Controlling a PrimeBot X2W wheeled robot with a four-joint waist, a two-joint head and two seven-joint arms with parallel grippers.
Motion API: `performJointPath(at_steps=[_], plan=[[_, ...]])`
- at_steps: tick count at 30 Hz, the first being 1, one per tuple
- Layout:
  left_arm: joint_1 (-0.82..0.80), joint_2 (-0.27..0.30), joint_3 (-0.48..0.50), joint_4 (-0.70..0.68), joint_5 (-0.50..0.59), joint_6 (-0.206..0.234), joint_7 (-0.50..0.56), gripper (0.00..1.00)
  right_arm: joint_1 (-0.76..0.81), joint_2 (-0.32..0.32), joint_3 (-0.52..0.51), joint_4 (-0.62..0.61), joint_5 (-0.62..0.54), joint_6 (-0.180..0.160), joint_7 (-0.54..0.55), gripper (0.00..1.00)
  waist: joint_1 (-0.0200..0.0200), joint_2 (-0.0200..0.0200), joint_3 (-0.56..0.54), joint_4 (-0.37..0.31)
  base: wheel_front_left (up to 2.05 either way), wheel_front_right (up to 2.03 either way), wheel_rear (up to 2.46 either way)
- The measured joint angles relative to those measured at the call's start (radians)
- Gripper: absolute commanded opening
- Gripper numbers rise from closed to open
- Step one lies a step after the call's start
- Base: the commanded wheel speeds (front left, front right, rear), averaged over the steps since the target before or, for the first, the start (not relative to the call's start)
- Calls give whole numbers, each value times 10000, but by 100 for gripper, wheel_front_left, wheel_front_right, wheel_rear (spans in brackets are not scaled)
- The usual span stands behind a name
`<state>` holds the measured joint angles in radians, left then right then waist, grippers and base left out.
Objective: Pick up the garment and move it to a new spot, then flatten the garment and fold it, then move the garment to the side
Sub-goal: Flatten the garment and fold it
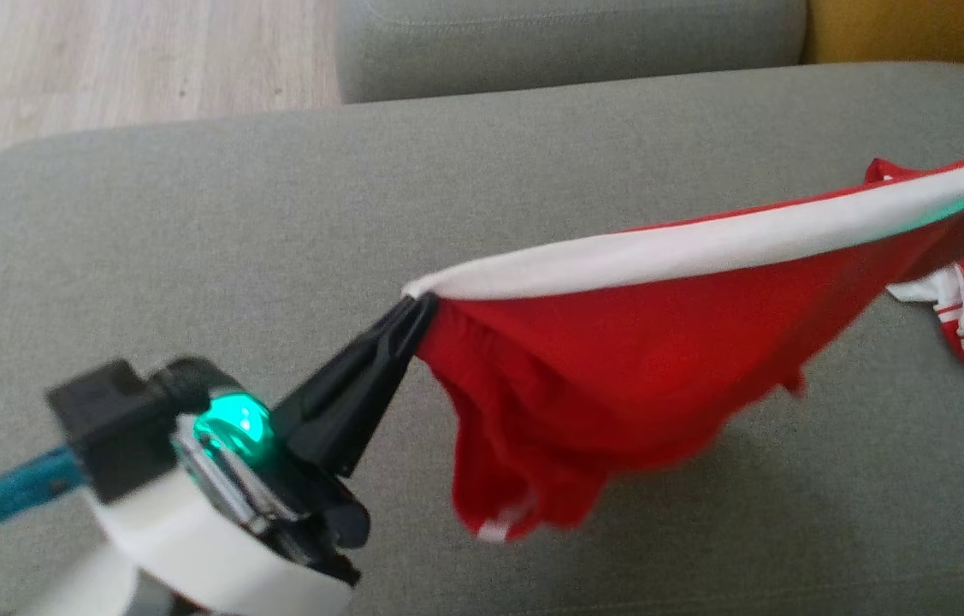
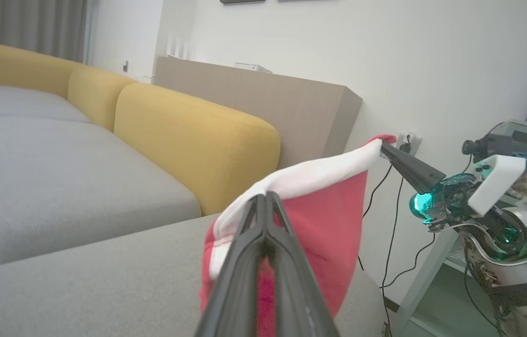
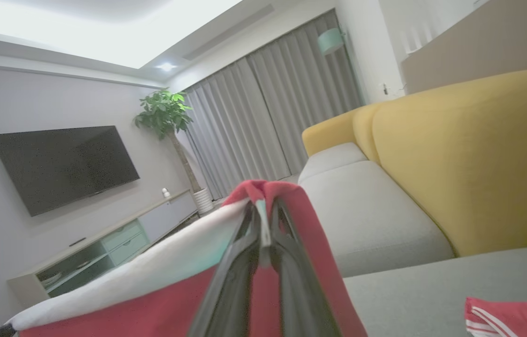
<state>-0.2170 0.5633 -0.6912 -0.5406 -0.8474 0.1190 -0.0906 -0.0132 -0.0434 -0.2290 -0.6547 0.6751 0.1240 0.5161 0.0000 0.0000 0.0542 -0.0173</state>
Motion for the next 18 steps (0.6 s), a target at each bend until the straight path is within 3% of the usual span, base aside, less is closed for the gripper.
performJointPath(at_steps=[5, 9, 13, 18], plan=[[-1089, 591, 575, -1185, -113, 130, 1035, 0, -981, -2, 232, -533, 174, 0, 855, 0, 0, 0, 380, 23, 0, 0, 0], [-2782, 704, 884, -692, -458, -140, 1894, 0, -2710, -12, 665, 357, -280, 0, 1570, 0, 0, 0, 896, 100, 0, 0, 0], [-4868, 493, 863, 1476, -435, -585, 2773, 0, -4861, -31, 1053, 2426, -1099, 0, 1802, 0, 0, 0, 1576, 243, 0, 0, 0], [-7802, -796, 878, 5264, 481, -740, 2608, 0, -8262, -54, 1041, 5873, -2376, 0, 909, 0, 3, -1, 2474, 480, 0, 0, 0]])
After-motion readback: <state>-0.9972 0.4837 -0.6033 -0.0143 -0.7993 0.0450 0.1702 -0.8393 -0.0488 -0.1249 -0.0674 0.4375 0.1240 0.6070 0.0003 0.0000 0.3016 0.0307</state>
